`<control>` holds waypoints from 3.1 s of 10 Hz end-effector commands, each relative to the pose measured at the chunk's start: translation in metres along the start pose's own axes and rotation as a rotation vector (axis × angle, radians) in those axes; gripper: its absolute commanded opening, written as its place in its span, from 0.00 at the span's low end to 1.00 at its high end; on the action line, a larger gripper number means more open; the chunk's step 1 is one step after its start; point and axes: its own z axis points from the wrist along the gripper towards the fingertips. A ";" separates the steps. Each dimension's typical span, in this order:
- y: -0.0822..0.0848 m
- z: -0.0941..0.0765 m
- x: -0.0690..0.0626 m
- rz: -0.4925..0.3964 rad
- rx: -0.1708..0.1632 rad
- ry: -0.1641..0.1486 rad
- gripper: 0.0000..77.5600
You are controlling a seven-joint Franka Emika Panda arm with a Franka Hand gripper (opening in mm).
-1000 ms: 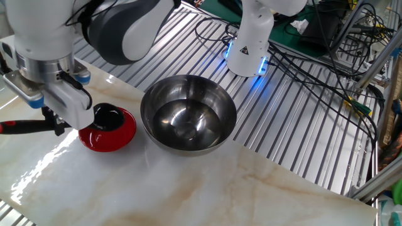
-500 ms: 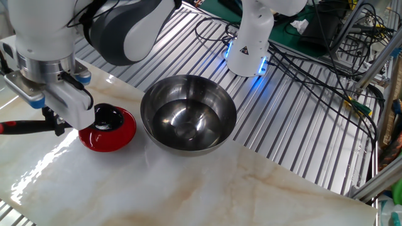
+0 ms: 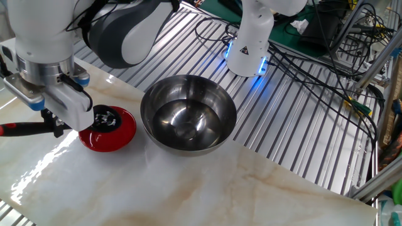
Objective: Scoop water with a large spoon from one bowl to another
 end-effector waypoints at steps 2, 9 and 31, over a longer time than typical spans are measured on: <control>-0.003 -0.001 -0.003 -0.030 0.031 -0.010 0.02; -0.003 -0.001 -0.003 -0.067 0.116 -0.021 0.02; 0.004 -0.002 0.004 -0.055 0.323 -0.026 0.02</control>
